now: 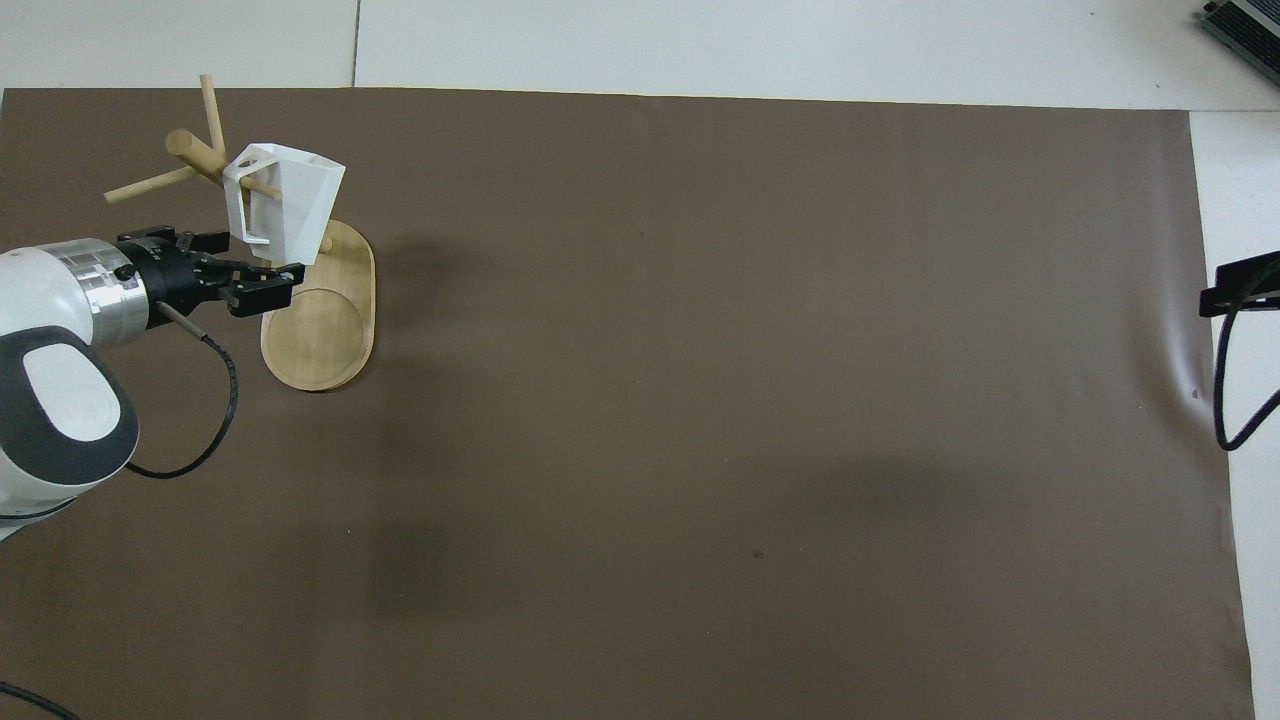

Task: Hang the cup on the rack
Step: 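Open the left gripper and pull it back from the cup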

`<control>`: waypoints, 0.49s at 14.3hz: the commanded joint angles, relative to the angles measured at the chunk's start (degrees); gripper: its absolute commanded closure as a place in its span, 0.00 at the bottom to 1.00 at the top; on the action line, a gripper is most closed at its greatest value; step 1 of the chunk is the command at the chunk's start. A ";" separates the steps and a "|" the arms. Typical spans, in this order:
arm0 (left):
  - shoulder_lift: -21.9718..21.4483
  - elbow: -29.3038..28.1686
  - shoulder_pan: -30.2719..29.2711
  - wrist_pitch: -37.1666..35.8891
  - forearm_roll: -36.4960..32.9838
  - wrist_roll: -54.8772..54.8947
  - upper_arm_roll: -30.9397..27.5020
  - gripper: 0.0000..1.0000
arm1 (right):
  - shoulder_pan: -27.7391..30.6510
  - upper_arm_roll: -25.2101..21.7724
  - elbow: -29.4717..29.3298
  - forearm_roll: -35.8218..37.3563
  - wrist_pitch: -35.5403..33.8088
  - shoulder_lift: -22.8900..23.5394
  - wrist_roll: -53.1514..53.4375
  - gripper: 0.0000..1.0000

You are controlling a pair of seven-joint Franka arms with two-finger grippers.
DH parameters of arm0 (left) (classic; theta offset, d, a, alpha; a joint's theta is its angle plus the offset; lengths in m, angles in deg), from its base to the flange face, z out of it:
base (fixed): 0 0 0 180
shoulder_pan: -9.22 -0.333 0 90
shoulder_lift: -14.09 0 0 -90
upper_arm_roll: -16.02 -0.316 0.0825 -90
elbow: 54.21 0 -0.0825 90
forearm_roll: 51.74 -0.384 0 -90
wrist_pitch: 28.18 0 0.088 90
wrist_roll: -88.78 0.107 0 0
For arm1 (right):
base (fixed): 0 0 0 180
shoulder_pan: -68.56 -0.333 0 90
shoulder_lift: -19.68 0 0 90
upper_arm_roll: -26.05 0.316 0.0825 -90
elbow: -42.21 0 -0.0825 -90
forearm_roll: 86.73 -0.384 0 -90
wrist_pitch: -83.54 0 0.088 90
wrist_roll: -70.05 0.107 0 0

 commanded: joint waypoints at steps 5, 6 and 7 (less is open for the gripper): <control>-5.17 3.60 -3.17 -15.44 -14.48 0.01 0.10 0.00 | 0.34 0.92 0.50 -1.04 -1.11 -0.84 0.16 0.00; -6.31 4.03 -3.26 -17.29 -16.86 1.06 0.19 0.00 | 0.34 0.92 0.50 -1.04 -0.94 -0.84 0.25 0.00; -7.11 4.82 -3.26 -19.75 -18.10 3.33 0.19 0.00 | 0.34 0.92 0.42 -1.04 -0.93 -0.84 0.08 0.00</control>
